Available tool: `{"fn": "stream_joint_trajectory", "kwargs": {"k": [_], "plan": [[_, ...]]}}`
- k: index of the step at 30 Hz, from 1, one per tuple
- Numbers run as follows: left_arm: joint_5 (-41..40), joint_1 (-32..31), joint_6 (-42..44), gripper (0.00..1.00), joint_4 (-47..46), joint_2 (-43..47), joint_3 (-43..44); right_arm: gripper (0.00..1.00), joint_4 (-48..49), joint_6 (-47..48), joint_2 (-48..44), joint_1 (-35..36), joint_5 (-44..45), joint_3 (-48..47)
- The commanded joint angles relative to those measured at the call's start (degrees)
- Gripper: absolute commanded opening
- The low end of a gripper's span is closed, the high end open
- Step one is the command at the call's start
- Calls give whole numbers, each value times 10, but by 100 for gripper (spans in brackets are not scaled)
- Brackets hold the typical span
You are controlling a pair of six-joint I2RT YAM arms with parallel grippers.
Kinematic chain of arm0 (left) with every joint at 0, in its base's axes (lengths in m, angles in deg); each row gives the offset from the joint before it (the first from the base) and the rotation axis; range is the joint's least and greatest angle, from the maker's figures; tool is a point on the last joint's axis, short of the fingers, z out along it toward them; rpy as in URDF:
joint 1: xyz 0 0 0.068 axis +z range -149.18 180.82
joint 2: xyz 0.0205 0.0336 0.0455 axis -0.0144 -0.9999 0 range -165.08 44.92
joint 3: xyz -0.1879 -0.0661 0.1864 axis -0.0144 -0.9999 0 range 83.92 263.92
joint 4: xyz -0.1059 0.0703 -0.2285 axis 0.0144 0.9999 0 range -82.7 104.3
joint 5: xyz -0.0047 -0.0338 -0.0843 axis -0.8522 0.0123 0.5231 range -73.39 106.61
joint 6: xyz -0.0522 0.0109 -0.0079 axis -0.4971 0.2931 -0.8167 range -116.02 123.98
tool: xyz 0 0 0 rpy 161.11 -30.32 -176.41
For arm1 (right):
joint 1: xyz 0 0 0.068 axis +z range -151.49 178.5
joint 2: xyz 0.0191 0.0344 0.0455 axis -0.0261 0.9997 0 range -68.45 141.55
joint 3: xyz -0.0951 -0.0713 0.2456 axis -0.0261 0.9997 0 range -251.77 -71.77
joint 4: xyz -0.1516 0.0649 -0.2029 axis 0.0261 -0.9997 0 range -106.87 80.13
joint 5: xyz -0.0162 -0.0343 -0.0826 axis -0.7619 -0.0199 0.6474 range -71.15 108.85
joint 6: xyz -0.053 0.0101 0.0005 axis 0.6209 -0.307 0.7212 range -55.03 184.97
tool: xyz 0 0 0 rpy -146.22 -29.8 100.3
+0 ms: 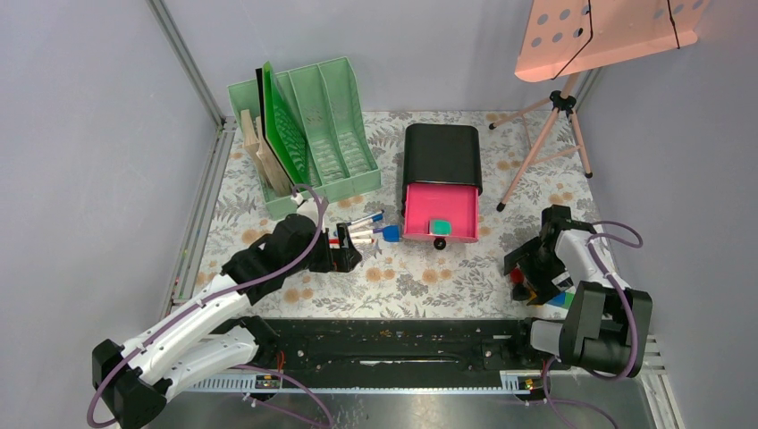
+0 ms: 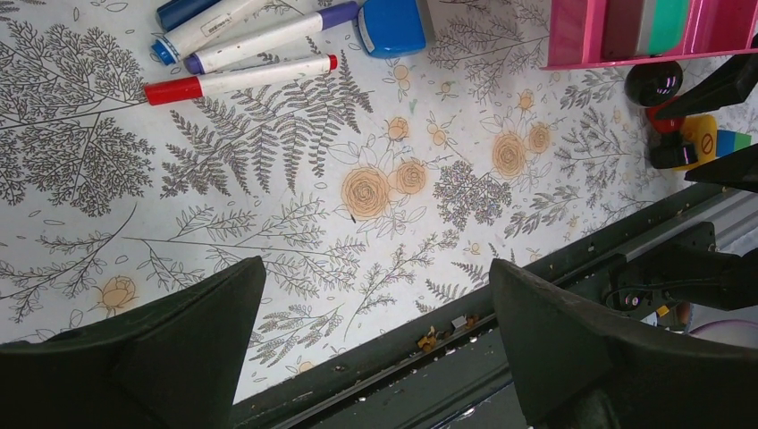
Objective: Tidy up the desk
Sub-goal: Pick up the stationery from the center of the board.
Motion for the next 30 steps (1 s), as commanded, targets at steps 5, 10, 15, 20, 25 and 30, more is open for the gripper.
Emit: {"fn": "stream_joint_trajectory", "kwargs": {"k": [5, 10, 15, 20, 25, 30], "plan": [[9, 2, -2, 99, -19, 5, -9, 99, 29, 23, 11, -21, -4, -17], [9, 3, -2, 99, -19, 6, -13, 99, 52, 23, 29, -25, -12, -10], [9, 2, -4, 99, -18, 11, -16, 98, 83, 5, 49, -28, -53, 6], [6, 3, -5, 99, -13, 16, -18, 94, 108, -5, 48, -28, -69, 20], [3, 3, -4, 99, -11, 21, -20, 87, 121, 8, 55, -28, -70, 18], [2, 3, -6, 99, -10, 21, -21, 85, 125, 38, 86, -28, -79, 1]]}}
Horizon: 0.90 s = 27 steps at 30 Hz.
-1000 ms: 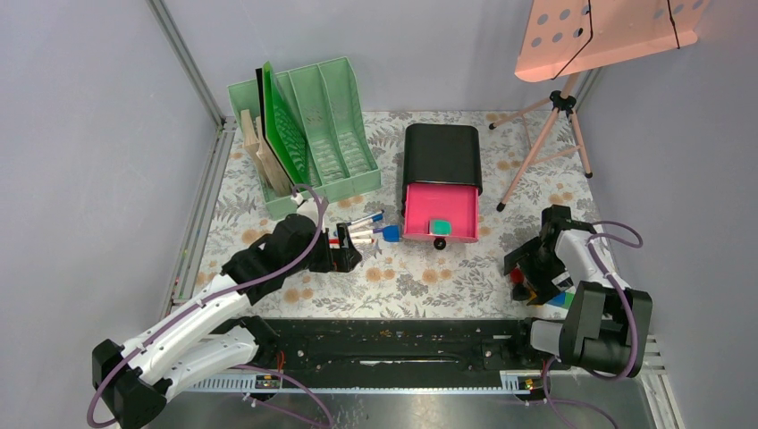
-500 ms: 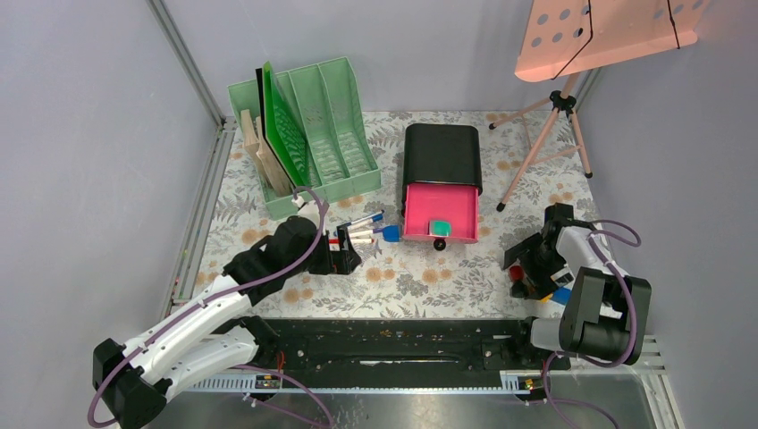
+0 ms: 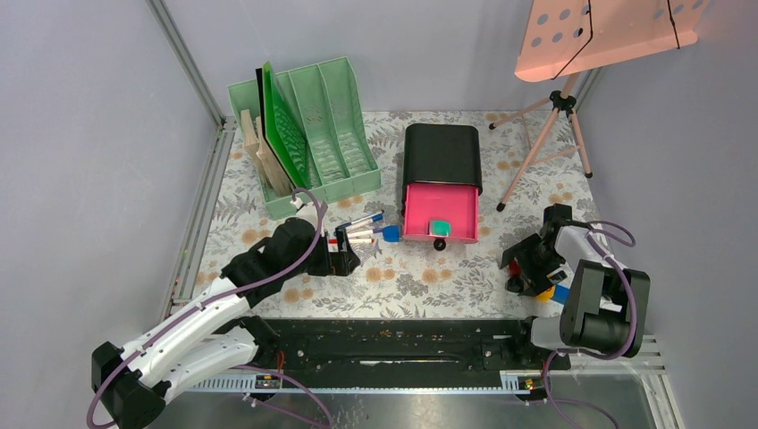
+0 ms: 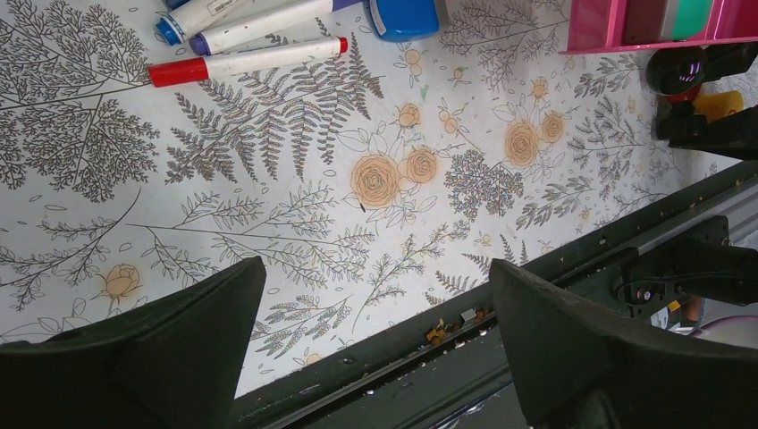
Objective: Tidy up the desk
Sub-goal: Pick up the stationery from the center of the board.
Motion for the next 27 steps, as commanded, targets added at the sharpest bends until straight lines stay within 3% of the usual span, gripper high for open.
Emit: {"fn": "stream_joint_trajectory", "kwargs": {"k": [1, 6, 11, 15, 17, 20, 27], "plan": [[2, 2, -5, 99, -14, 8, -2, 85, 21, 28, 32, -2, -19, -17], [2, 2, -7, 99, -14, 9, -3, 83, 22, 56, 36, -2, -13, -13], [3, 3, -8, 99, -14, 12, -3, 70, 27, 88, 36, -2, 0, -12], [4, 2, -8, 99, -14, 12, -4, 54, 33, 100, 44, -2, -7, -12], [4, 3, -8, 99, -14, 13, -4, 39, 35, 103, 45, -1, -14, -11], [4, 3, -10, 99, -14, 15, -4, 25, 35, 107, 40, -2, -22, -10], [5, 3, -10, 99, -12, 20, -6, 5, 4, 136, 11, -2, -37, -22]]}}
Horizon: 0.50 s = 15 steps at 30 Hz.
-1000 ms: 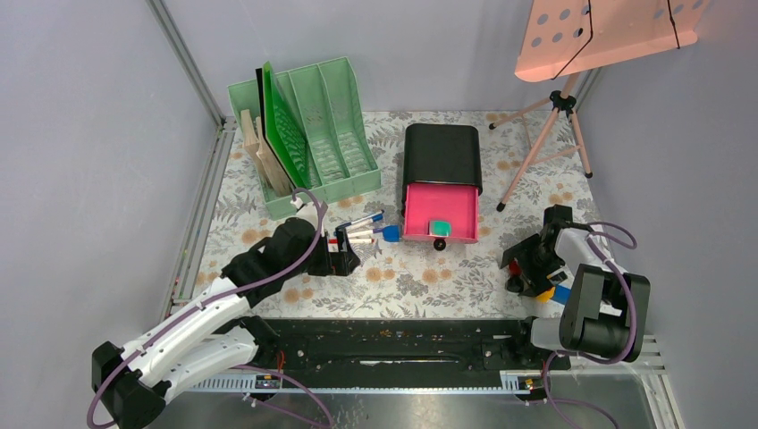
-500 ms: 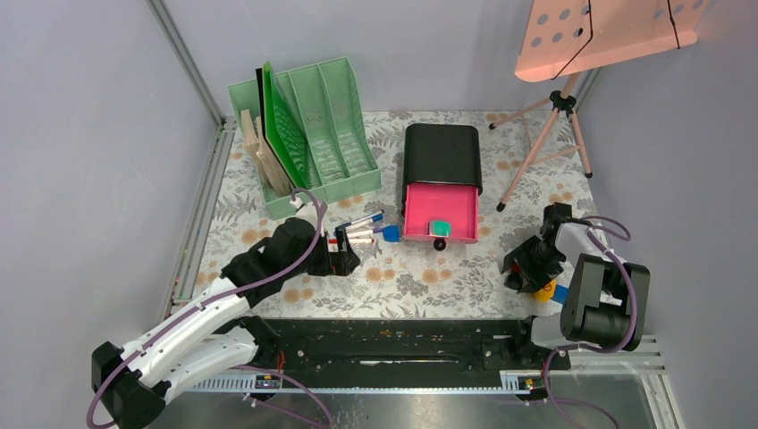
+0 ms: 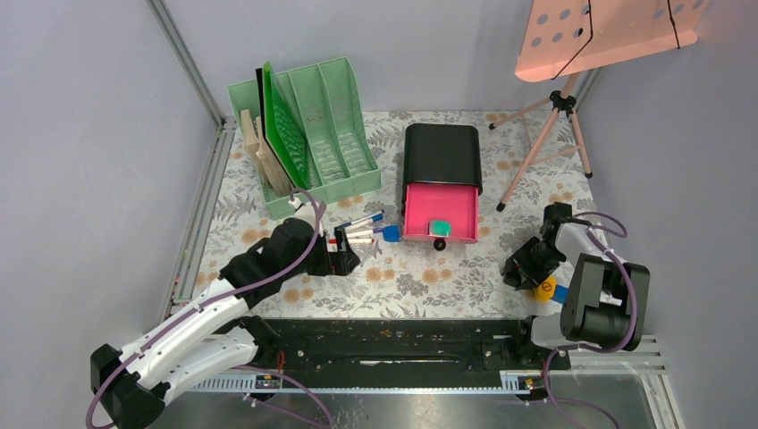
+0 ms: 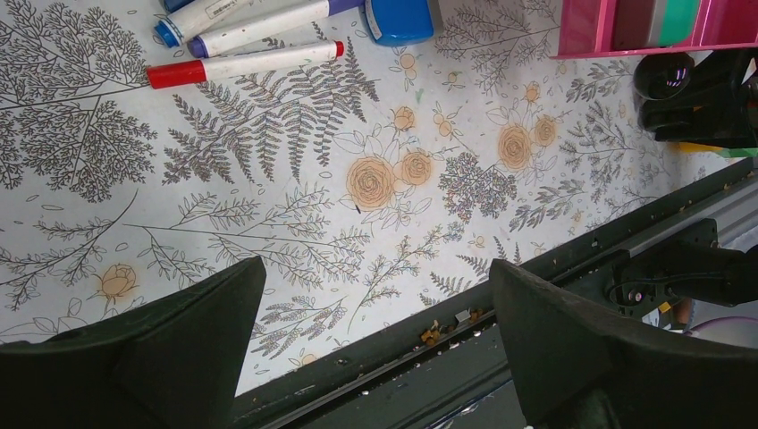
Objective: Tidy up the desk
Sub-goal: Pick up the stationery from the center of the board.
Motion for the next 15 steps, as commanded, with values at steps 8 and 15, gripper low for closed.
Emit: {"fn": "stream_joint_trajectory", "kwargs": {"k": [8, 15], "plan": [[9, 3, -10, 99, -13, 13, -10, 0, -45, 37, -101, 0, -69, -43], [26, 2, -24, 99, -31, 12, -16, 0, -108, 63, -170, -1, -75, -120]]}}
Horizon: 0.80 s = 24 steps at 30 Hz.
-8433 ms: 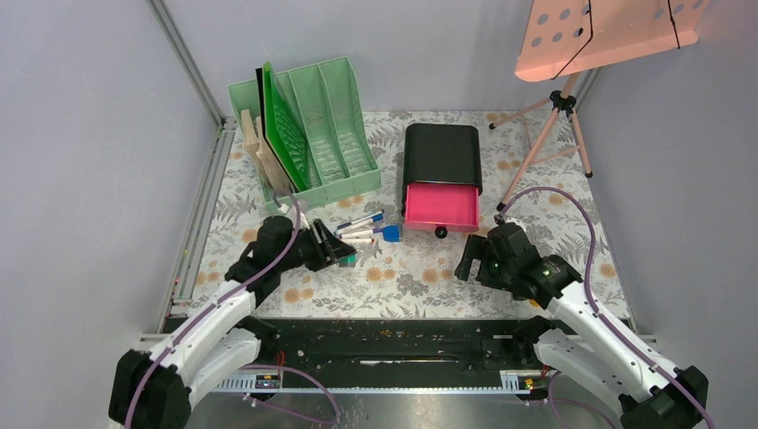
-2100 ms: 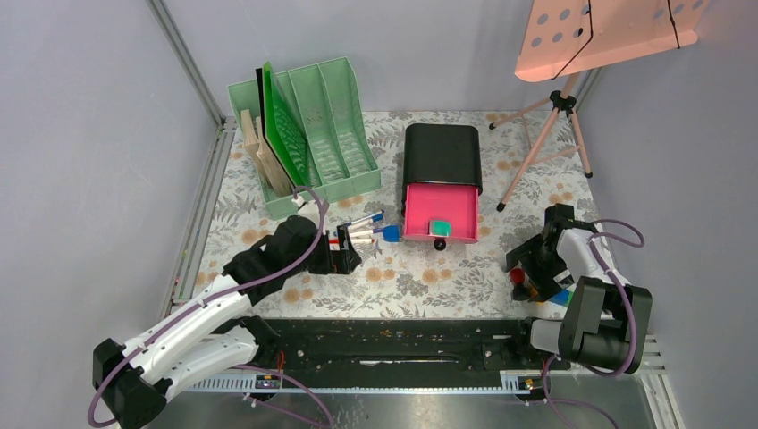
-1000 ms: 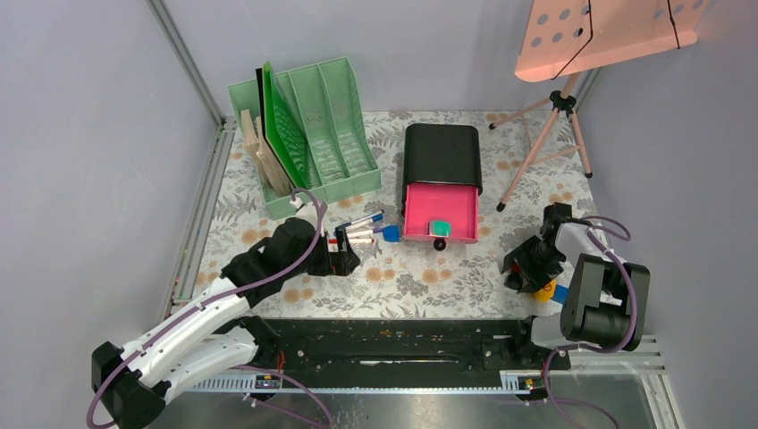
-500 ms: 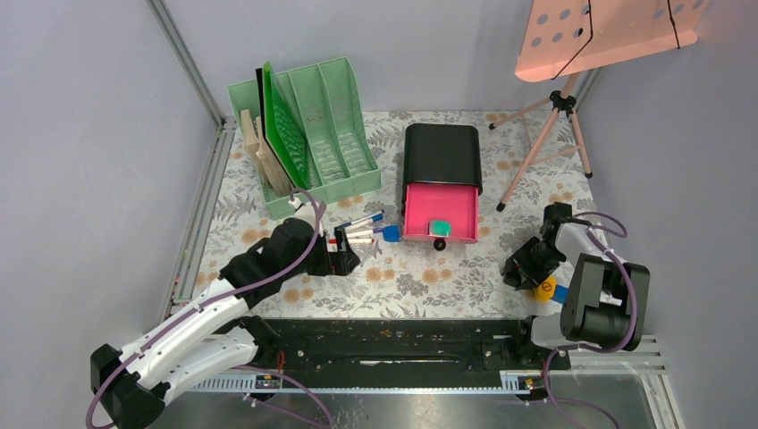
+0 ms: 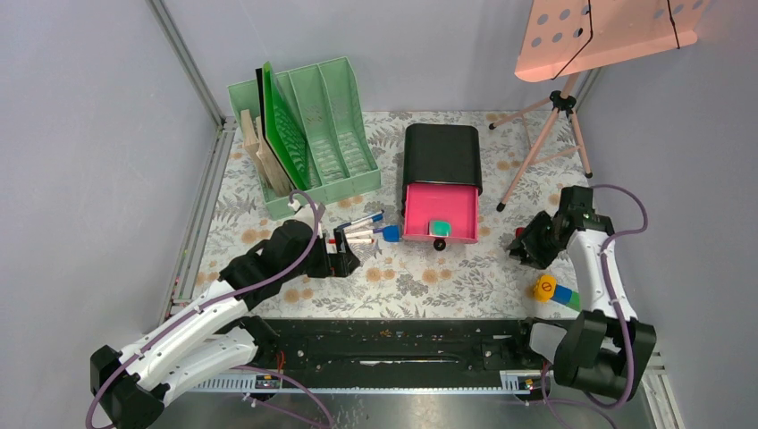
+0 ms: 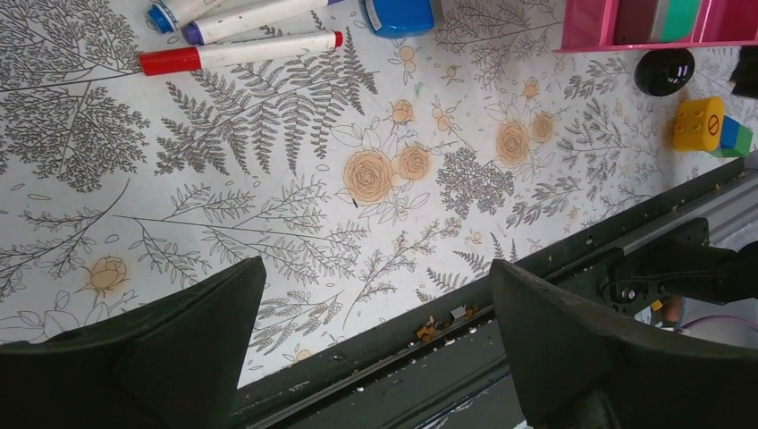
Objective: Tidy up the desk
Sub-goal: Pick up the stationery from the center of the board, then place the stationery in the drawer.
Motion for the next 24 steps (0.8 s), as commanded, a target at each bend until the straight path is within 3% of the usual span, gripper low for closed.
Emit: {"fn": "stream_joint_trajectory", "kwargs": {"k": [1, 12, 24], "plan": [[27, 3, -14, 99, -33, 6, -8, 0, -51, 31, -41, -1, -29, -63], [39, 3, -18, 99, -42, 3, -14, 0, -82, 84, -61, 25, -52, -145], [43, 2, -20, 99, -44, 0, -17, 0, -78, 46, -60, 218, 34, -231]]}}
